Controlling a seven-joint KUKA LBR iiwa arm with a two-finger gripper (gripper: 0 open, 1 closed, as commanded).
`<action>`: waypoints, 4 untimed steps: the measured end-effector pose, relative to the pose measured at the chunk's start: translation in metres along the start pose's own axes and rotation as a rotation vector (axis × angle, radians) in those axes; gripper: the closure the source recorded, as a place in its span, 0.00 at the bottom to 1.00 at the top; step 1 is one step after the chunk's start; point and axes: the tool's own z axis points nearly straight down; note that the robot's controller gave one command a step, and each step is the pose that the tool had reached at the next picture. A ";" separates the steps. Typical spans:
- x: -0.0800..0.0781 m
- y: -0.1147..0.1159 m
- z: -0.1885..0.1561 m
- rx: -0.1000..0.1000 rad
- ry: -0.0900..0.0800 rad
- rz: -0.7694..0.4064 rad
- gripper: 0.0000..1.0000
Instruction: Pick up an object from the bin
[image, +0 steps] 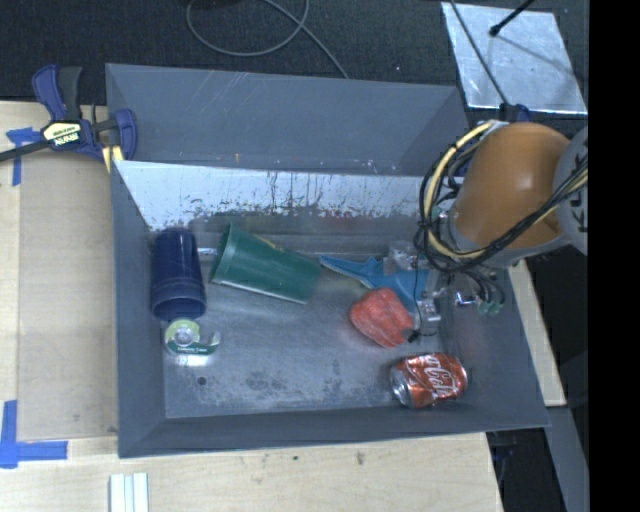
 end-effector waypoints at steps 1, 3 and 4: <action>-0.006 0.014 0.053 -0.006 0.001 -0.010 1.00; -0.006 0.014 0.053 -0.006 0.001 -0.012 1.00; -0.006 0.014 0.053 -0.006 0.000 -0.012 1.00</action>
Offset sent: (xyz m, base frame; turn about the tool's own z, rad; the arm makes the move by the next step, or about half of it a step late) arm 0.0000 0.0000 0.0000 0.0000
